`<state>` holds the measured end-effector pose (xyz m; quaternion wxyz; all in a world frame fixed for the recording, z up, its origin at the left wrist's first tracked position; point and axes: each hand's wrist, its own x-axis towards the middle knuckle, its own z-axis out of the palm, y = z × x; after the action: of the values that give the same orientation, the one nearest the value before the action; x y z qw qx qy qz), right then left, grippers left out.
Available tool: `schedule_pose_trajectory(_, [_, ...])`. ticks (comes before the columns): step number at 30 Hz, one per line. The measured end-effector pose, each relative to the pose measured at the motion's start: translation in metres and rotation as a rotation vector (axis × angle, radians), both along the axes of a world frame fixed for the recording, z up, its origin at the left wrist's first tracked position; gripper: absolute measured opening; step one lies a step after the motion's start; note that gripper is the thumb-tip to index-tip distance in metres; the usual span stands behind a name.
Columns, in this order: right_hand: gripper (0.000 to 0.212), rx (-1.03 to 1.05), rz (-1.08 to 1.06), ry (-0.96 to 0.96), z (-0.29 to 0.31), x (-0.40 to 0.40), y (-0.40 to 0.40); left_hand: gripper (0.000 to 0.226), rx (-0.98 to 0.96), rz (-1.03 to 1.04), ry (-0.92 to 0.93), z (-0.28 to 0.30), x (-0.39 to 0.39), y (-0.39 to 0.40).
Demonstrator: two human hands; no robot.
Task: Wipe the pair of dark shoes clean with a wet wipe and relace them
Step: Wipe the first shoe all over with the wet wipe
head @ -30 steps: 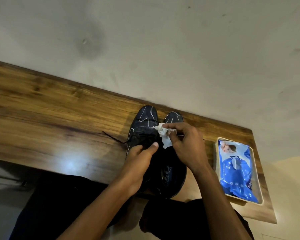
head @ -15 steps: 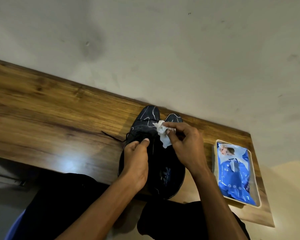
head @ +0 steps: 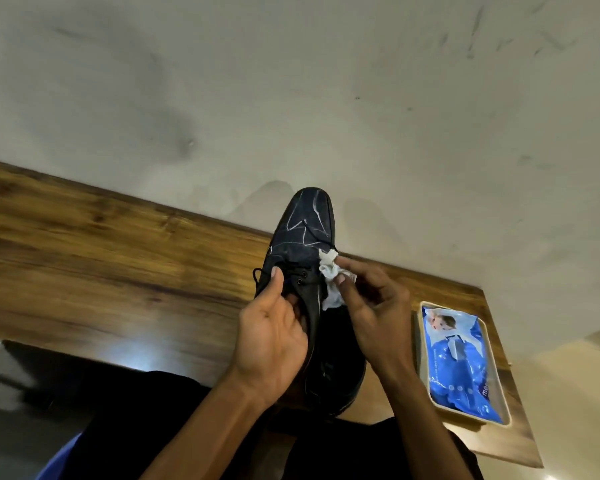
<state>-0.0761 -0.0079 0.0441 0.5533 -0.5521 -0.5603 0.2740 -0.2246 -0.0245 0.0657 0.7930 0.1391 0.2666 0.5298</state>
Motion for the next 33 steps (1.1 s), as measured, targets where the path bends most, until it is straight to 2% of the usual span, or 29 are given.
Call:
schedule_pose_trajectory(5, [0.028, 0.113, -0.058, -0.275, 0.008, 0.002, -0.001, 0.046, 0.086, -0.034, 0.036, 0.005, -0.003, -0.009])
schedule_pose_trajectory(9, [0.031, 0.220, -0.141, -0.422, 0.029, 0.003, 0.011, 0.043, 0.184, -0.029, 0.087, 0.009, -0.009, -0.013])
schedule_pose_trajectory(13, [0.031, 0.263, -0.070, -0.573, 0.033, -0.018, -0.011, 0.046, 0.232, -0.020, 0.057, 0.014, -0.018, -0.016])
schedule_pose_trajectory(19, [0.030, 0.298, 0.004, -0.579, 0.026, -0.028, -0.028, 0.055, 0.167, -0.005, -0.013, 0.018, -0.022, -0.015])
schedule_pose_trajectory(22, [0.037, 0.317, 0.018, -0.625, 0.023, -0.029, -0.023, 0.061, 0.140, -0.039, -0.006, 0.014, -0.022, -0.012])
schedule_pose_trajectory(25, [0.045, 0.323, -0.037, -0.695, 0.023, -0.024, -0.005, 0.061, 0.127, -0.080, -0.001, 0.012, -0.022, -0.010])
schedule_pose_trajectory(29, [0.041, 0.345, -0.159, -0.711, 0.033, -0.014, 0.030, 0.057, 0.143, -0.069, 0.000, 0.008, -0.023, -0.008])
schedule_pose_trajectory(33, [0.039, 0.338, -0.151, -0.706, 0.036, -0.022, 0.035, 0.052, 0.175, -0.045, 0.020, 0.008, -0.022, -0.004])
